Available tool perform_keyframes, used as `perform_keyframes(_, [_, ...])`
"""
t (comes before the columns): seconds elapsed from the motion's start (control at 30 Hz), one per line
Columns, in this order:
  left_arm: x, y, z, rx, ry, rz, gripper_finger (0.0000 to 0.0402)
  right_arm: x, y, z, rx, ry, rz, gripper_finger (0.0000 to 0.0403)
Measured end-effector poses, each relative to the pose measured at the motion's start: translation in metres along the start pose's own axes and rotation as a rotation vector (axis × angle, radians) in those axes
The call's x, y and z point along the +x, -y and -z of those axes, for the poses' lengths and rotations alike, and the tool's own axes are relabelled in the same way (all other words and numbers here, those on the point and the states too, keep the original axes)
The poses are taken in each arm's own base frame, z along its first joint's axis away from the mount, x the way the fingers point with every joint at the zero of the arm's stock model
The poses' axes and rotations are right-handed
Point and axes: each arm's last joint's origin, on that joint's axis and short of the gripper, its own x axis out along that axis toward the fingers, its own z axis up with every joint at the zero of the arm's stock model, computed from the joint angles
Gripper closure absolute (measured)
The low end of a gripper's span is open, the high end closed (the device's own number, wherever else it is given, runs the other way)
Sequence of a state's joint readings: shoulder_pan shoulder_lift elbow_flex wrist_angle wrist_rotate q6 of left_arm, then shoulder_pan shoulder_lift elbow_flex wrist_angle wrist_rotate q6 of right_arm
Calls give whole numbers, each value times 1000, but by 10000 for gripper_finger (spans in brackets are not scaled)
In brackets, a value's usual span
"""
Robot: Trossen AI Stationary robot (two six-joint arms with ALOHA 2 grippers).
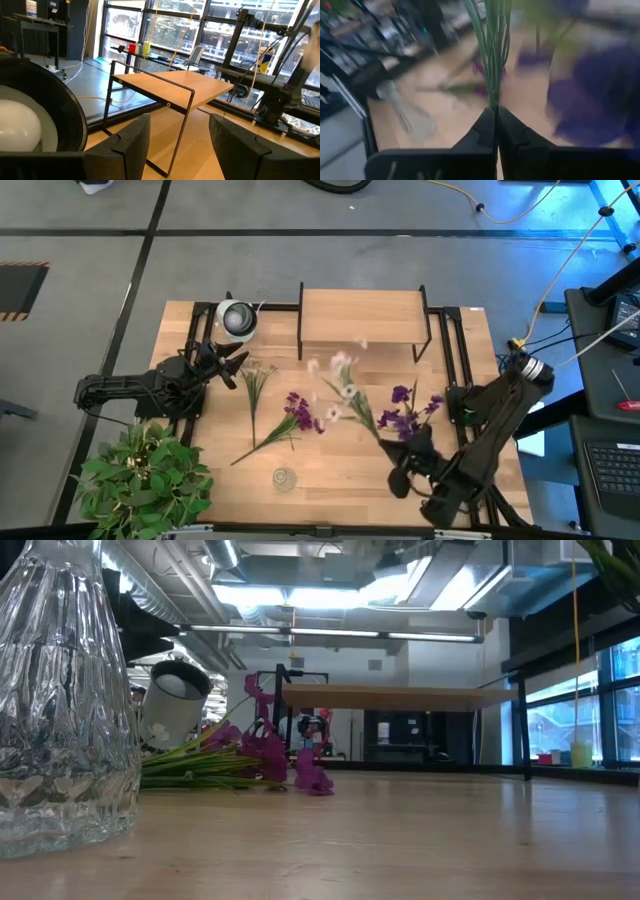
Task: Pick and place flowers into a vace then onto a shelf
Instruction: Put the bottom white flowers into the right transparent vase
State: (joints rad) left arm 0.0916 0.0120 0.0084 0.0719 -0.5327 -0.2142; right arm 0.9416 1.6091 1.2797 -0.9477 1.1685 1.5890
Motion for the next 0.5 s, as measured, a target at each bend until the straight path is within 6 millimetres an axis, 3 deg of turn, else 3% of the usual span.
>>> perform_keyframes(0.3, [0, 0, 0, 1, -1, -1, 206, -57, 2, -68, -143, 327, -112, 403])
perform_keyframes(0.5, [0, 0, 0, 1, -1, -1, 206, -91, -4, -87, -285, 365, -140, 403])
